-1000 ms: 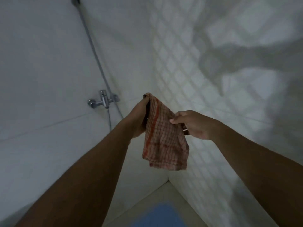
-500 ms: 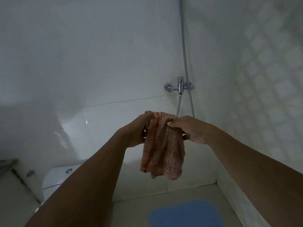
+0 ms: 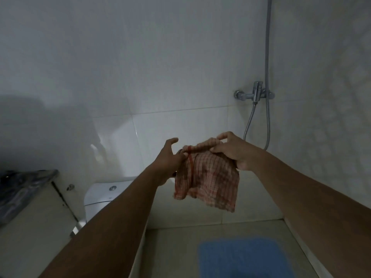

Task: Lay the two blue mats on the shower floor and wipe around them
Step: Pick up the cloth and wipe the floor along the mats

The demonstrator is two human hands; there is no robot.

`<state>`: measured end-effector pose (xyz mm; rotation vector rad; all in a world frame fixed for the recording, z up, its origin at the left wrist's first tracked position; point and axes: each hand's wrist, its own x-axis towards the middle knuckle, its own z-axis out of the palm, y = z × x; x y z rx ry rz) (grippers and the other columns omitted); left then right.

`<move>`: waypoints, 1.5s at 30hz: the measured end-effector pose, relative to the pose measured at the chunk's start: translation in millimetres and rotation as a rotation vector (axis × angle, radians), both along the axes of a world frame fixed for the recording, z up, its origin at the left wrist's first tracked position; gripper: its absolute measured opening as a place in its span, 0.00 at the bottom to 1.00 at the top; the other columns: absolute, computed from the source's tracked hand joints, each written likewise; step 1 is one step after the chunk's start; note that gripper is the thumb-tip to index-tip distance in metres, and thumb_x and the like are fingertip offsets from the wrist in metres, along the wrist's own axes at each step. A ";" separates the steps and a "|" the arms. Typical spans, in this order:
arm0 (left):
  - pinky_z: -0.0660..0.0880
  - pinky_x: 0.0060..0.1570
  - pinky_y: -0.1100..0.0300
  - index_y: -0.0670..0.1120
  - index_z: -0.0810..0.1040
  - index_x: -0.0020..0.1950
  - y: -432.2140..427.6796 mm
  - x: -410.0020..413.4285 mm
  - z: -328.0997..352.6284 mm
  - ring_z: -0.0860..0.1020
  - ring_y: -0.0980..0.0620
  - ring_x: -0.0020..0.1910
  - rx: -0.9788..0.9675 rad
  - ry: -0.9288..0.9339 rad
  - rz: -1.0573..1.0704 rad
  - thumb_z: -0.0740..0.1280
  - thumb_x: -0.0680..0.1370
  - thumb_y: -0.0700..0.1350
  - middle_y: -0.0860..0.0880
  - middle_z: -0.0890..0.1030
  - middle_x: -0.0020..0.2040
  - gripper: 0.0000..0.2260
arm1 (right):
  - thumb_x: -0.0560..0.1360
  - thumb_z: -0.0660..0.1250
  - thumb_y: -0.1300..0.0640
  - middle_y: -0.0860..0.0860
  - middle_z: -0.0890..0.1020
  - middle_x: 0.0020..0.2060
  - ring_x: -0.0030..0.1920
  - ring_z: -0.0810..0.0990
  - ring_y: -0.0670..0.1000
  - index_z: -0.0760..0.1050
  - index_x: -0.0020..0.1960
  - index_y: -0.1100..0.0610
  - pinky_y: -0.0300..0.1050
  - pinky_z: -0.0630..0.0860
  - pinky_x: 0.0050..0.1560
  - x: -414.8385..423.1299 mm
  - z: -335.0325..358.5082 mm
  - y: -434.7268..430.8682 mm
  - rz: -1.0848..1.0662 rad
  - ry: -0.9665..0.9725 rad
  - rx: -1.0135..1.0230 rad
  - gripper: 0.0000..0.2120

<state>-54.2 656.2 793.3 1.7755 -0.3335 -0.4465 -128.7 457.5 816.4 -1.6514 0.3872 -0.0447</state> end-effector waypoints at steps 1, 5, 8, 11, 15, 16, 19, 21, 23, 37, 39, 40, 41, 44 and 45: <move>0.82 0.51 0.43 0.58 0.60 0.77 1.2 0.6 -1.9 0.80 0.46 0.55 0.026 -0.059 0.006 0.65 0.84 0.45 0.43 0.78 0.59 0.25 | 0.77 0.70 0.64 0.53 0.76 0.51 0.49 0.79 0.53 0.65 0.65 0.53 0.44 0.80 0.37 2.7 -2.4 2.5 -0.028 -0.005 0.003 0.22; 0.82 0.48 0.47 0.53 0.72 0.72 1.0 2.1 -7.1 0.79 0.49 0.52 0.136 -0.163 -0.019 0.60 0.85 0.45 0.48 0.78 0.56 0.15 | 0.75 0.72 0.65 0.56 0.78 0.54 0.51 0.80 0.55 0.70 0.63 0.54 0.47 0.82 0.43 14.8 -17.2 9.4 -0.082 0.081 -0.035 0.21; 0.82 0.43 0.51 0.48 0.81 0.63 5.2 8.8 -16.9 0.80 0.47 0.49 0.245 -0.083 -0.104 0.60 0.85 0.45 0.46 0.81 0.52 0.12 | 0.74 0.74 0.60 0.61 0.82 0.52 0.48 0.83 0.57 0.78 0.56 0.63 0.51 0.83 0.49 18.9 -28.6 12.9 -0.055 0.243 -0.117 0.13; 0.75 0.36 0.59 0.42 0.84 0.61 13.1 12.3 -32.7 0.75 0.50 0.39 0.283 0.053 -0.309 0.70 0.81 0.47 0.44 0.82 0.45 0.12 | 0.70 0.78 0.58 0.62 0.85 0.50 0.50 0.85 0.60 0.81 0.54 0.66 0.57 0.82 0.53 15.8 -39.6 11.1 0.044 0.378 -0.118 0.17; 0.74 0.34 0.63 0.40 0.85 0.52 9.1 12.6 -54.2 0.76 0.52 0.36 0.523 -0.072 -0.406 0.81 0.69 0.48 0.47 0.83 0.41 0.18 | 0.68 0.77 0.68 0.65 0.83 0.55 0.57 0.83 0.63 0.79 0.58 0.71 0.60 0.79 0.61 10.8 -55.6 3.8 0.247 0.486 -0.074 0.20; 0.74 0.34 0.63 0.40 0.85 0.50 5.2 14.0 -61.6 0.77 0.52 0.36 0.635 -0.161 -0.406 0.81 0.68 0.48 0.48 0.83 0.40 0.17 | 0.67 0.77 0.70 0.65 0.83 0.55 0.56 0.83 0.63 0.79 0.58 0.71 0.58 0.79 0.60 9.1 -58.9 3.8 0.306 0.511 -0.106 0.20; 0.74 0.36 0.63 0.42 0.83 0.46 -7.0 15.7 -80.9 0.80 0.51 0.39 0.805 -0.350 -0.361 0.77 0.73 0.44 0.47 0.82 0.40 0.07 | 0.66 0.78 0.69 0.62 0.85 0.51 0.52 0.84 0.60 0.82 0.55 0.69 0.51 0.83 0.51 4.2 -69.0 8.5 0.438 0.564 -0.382 0.18; 0.75 0.36 0.62 0.43 0.82 0.44 -13.3 15.7 -90.8 0.81 0.50 0.41 0.796 -0.372 -0.327 0.72 0.76 0.43 0.46 0.82 0.41 0.04 | 0.66 0.80 0.64 0.60 0.85 0.51 0.54 0.84 0.60 0.83 0.54 0.67 0.53 0.82 0.55 5.9 -79.5 5.0 0.452 0.555 -0.565 0.18; 0.78 0.40 0.61 0.44 0.83 0.44 -15.9 21.0 -98.6 0.82 0.50 0.42 0.787 -0.324 -0.312 0.70 0.77 0.45 0.47 0.84 0.42 0.06 | 0.69 0.79 0.57 0.59 0.85 0.50 0.51 0.84 0.58 0.83 0.54 0.67 0.51 0.81 0.54 9.9 -88.9 -6.4 0.422 0.526 -0.637 0.18; 0.85 0.41 0.49 0.43 0.85 0.44 -90.6 26.1 -159.4 0.86 0.44 0.36 0.354 -0.013 0.093 0.68 0.75 0.41 0.42 0.86 0.37 0.06 | 0.74 0.71 0.53 0.60 0.85 0.45 0.45 0.85 0.59 0.80 0.48 0.64 0.56 0.84 0.50 65.1 -179.6 -81.2 0.018 0.355 -0.064 0.13; 0.85 0.41 0.50 0.43 0.83 0.45 -110.1 23.0 -177.5 0.85 0.46 0.35 0.271 0.084 0.134 0.69 0.78 0.40 0.43 0.85 0.35 0.04 | 0.76 0.69 0.52 0.59 0.85 0.46 0.47 0.85 0.59 0.80 0.53 0.63 0.58 0.83 0.52 70.9 -186.7 -87.6 0.062 0.396 0.118 0.14; 0.85 0.42 0.50 0.42 0.82 0.46 -116.7 22.3 -187.1 0.85 0.46 0.36 0.231 0.150 0.152 0.68 0.79 0.40 0.44 0.85 0.35 0.04 | 0.76 0.66 0.53 0.59 0.85 0.46 0.47 0.84 0.59 0.80 0.52 0.62 0.58 0.82 0.54 73.4 -190.2 -90.2 0.101 0.408 0.192 0.13; 0.84 0.44 0.50 0.42 0.82 0.47 -120.9 20.9 -194.9 0.85 0.46 0.38 0.194 0.207 0.164 0.67 0.79 0.41 0.44 0.85 0.36 0.04 | 0.77 0.62 0.54 0.60 0.84 0.46 0.47 0.83 0.60 0.80 0.51 0.62 0.58 0.81 0.56 76.4 -194.7 -93.0 0.140 0.418 0.246 0.13; 0.79 0.43 0.55 0.47 0.82 0.48 -125.1 15.9 -217.9 0.83 0.46 0.42 0.134 0.178 0.064 0.69 0.80 0.43 0.46 0.87 0.41 0.03 | 0.74 0.57 0.58 0.61 0.81 0.47 0.48 0.80 0.61 0.79 0.52 0.64 0.56 0.80 0.55 82.9 -211.9 -98.6 0.206 0.458 0.351 0.16; 0.78 0.41 0.56 0.46 0.83 0.49 -125.6 13.9 -224.7 0.83 0.46 0.42 0.142 0.142 0.012 0.71 0.78 0.42 0.46 0.87 0.42 0.02 | 0.73 0.56 0.59 0.61 0.80 0.47 0.48 0.80 0.61 0.79 0.53 0.66 0.55 0.81 0.53 86.0 -219.2 -99.1 0.222 0.466 0.366 0.17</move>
